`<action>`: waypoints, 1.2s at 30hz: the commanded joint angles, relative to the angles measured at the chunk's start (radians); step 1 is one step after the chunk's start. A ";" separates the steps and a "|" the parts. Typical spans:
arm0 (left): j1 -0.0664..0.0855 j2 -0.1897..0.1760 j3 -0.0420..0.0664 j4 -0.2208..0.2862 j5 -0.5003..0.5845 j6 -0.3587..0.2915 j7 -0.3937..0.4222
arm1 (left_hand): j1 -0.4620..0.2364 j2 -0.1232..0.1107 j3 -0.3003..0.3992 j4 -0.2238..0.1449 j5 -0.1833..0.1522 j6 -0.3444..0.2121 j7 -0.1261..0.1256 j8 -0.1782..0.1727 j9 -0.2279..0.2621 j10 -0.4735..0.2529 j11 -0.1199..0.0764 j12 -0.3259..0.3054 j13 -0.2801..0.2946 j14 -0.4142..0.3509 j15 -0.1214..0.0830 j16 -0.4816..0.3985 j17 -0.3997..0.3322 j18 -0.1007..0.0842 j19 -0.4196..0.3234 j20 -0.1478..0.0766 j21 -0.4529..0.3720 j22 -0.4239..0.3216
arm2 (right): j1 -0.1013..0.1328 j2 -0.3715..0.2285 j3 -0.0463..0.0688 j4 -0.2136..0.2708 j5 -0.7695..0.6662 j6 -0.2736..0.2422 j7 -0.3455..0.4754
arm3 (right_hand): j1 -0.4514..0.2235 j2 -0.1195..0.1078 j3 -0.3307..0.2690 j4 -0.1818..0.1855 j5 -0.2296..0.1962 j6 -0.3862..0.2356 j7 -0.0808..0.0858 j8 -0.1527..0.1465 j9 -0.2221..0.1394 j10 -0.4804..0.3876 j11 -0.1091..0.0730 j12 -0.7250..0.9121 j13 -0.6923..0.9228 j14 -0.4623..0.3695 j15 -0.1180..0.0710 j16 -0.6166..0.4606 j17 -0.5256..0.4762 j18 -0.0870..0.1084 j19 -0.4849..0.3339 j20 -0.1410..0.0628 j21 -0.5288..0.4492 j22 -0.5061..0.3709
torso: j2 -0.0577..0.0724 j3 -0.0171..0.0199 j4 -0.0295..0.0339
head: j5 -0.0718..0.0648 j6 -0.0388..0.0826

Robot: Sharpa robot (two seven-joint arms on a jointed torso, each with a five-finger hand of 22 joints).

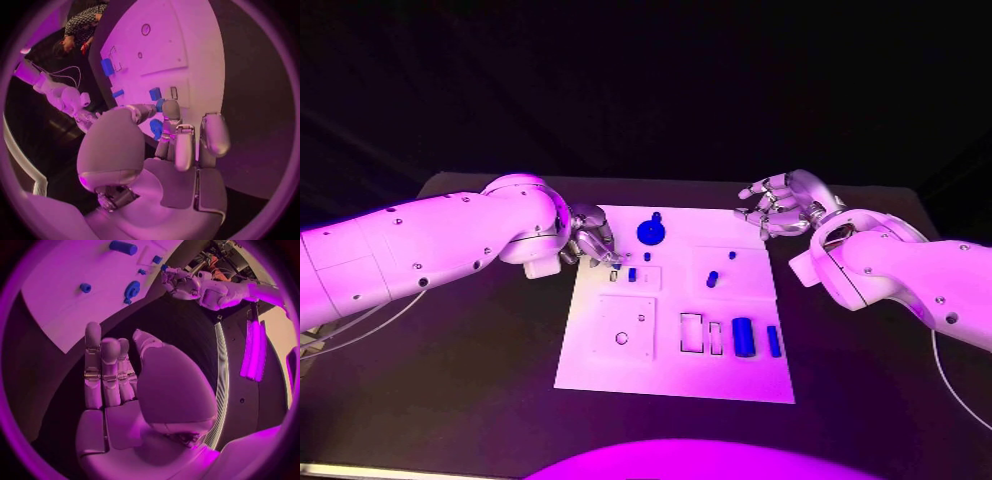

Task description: Assemble the parts on the task board

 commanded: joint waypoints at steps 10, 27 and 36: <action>-0.008 0.002 -0.004 0.013 -0.064 0.033 0.003 | -0.014 0.000 0.221 -0.214 0.006 0.008 0.000 0.008 -0.001 0.011 -0.003 0.009 0.004 0.086 -0.006 0.006 0.201 -0.017 0.009 -0.003 0.008 0.005 | -0.001 0.003 0.000 -0.008 0.065 -0.005 0.041 | -0.020 -0.030 0.062 -0.002 -0.006 -0.050 0.015 0.045 0.014 -0.046 0.000 -0.142 -0.203 -0.019 0.021 -0.310 -0.110 0.005 0.004 0.023 -0.195 -0.198 | -0.001 0.0011 -0.0011 | 0.002 -0.005; -0.012 -0.006 -0.006 0.019 -0.084 0.054 0.002 | -0.015 -0.001 0.222 -0.216 0.008 0.008 -0.001 0.008 -0.001 0.013 -0.003 0.011 0.007 0.087 -0.006 0.007 0.203 -0.018 0.009 -0.003 0.009 0.006 | -0.003 0.007 0.000 -0.017 0.085 0.012 0.052 | -0.038 -0.042 0.096 -0.007 -0.006 -0.083 0.050 0.096 0.006 -0.076 0.043 -0.315 -0.462 -0.126 0.078 -0.570 -0.213 0.003 -0.071 0.080 -0.366 -0.397 | 0.000 0.0003 -0.0001 | 0.005 -0.006; -0.025 -0.005 -0.006 0.015 -0.085 0.055 0.001 | -0.018 -0.002 0.224 -0.218 0.011 0.010 -0.001 0.009 0.000 0.015 -0.004 0.013 0.010 0.087 -0.006 0.008 0.204 -0.018 0.010 -0.003 0.009 0.007 | -0.005 0.007 0.000 -0.019 0.088 0.012 0.055 | -0.038 -0.042 0.095 -0.008 -0.006 -0.090 0.053 0.104 0.004 -0.081 0.047 -0.325 -0.491 -0.133 0.083 -0.590 -0.225 0.004 -0.077 0.086 -0.373 -0.421 | 0.000 0.0007 -0.0020 | 0.003 -0.009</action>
